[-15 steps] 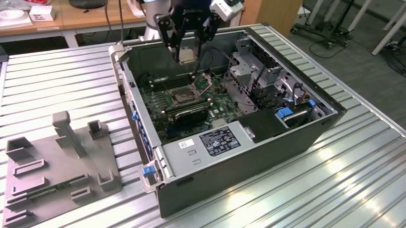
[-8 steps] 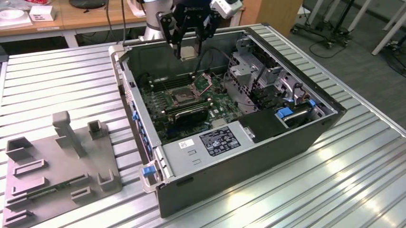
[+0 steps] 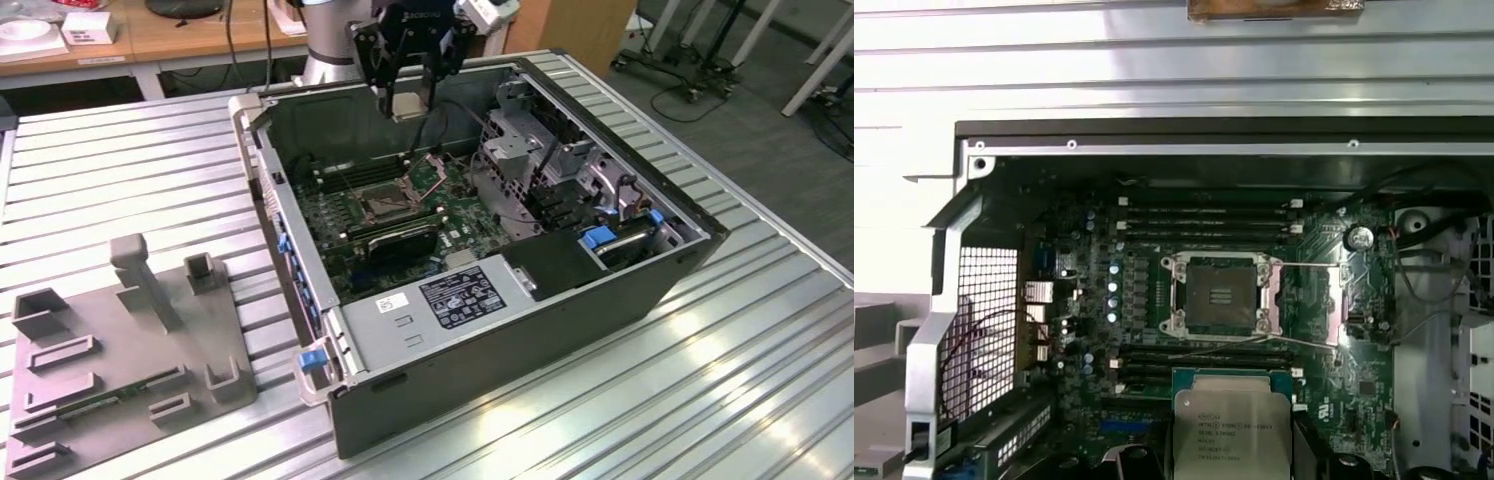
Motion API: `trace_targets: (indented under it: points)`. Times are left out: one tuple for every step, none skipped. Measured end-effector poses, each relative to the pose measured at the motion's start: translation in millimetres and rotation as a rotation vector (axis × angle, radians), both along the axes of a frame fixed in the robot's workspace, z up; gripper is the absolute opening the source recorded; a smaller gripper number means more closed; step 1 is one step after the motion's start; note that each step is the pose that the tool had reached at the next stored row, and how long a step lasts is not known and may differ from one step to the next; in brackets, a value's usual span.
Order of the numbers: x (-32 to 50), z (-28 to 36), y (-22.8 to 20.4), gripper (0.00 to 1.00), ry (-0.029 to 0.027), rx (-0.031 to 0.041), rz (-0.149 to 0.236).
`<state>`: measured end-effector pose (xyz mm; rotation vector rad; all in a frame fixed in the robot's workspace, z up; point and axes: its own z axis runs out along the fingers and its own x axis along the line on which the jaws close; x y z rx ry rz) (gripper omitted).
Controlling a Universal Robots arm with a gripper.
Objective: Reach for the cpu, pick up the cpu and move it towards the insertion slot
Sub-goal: 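Pick up the cpu and move it towards the insertion slot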
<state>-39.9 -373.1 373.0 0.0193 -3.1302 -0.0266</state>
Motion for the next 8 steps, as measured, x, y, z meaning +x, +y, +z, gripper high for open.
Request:
trace_targets:
  points:
    - [1.7,-0.3,0.4,0.55,0.0,0.0058,0.0]
    - [2.9,-0.7,0.9,0.55,0.0001,0.0136,0.0]
    - [3.7,-1.1,1.4,0.55,0.0,0.0222,0.0]
    - [4.2,-1.4,1.8,0.55,0.0,0.034,0.0]
    - [4.5,-1.9,2.7,0.55,-0.0001,0.0395,0.0]
    - [4.7,-2.2,4.9,0.55,-0.0001,0.0395,-0.001]
    - [5.1,-2.4,7.9,0.55,0.0,0.039,-0.001]
    - [5.7,-2.7,10.8,0.55,-0.0001,0.0381,-0.001]
